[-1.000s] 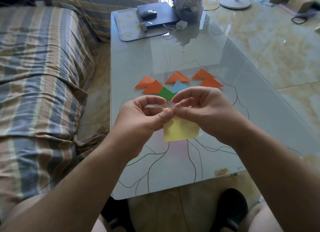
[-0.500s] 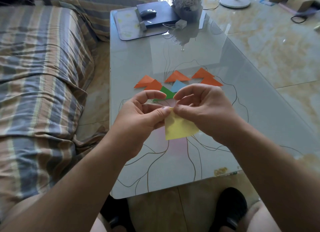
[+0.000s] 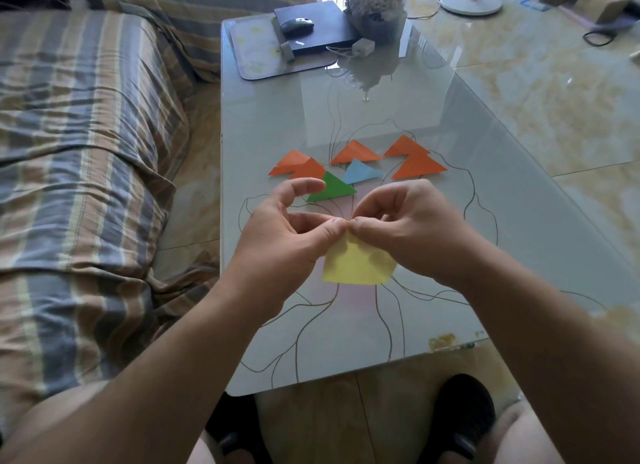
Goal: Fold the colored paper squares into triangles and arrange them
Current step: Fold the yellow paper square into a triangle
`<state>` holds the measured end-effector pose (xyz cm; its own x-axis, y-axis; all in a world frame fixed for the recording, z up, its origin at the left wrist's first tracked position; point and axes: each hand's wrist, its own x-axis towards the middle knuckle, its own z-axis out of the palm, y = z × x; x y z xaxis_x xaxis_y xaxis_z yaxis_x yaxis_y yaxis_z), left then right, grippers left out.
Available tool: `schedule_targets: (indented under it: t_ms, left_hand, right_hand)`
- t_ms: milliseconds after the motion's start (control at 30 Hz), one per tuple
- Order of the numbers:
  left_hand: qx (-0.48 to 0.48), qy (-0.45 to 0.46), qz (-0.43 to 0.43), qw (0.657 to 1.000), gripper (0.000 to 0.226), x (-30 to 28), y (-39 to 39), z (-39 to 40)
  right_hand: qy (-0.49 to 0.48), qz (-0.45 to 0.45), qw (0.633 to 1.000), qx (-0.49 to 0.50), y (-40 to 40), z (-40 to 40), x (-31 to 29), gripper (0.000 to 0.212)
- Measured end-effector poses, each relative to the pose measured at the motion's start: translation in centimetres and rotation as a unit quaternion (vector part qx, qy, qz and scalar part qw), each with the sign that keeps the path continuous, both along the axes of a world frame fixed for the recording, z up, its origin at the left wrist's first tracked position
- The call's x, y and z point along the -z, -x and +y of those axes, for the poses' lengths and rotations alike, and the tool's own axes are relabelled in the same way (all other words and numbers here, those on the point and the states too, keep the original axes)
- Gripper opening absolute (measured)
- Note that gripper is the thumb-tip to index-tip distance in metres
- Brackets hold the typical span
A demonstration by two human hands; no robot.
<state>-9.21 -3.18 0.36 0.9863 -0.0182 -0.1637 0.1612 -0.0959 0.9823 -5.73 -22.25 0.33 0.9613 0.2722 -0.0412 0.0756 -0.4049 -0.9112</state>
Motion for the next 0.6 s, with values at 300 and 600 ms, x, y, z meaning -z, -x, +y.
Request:
schedule_targets:
  t_ms: [300,600]
  left_hand:
    - [-0.021,0.074,0.056,0.995,0.055,0.8,-0.6,-0.4]
    - [-0.003,0.022,0.012,1.0,0.046,1.0,-0.5,-0.6]
  right_hand:
    - [-0.109,0.05,0.993,0.004,-0.1,0.5,0.5,0.013]
    - [-0.146,0.067,0.987,0.022,-0.3,0.8,1.1,0.01]
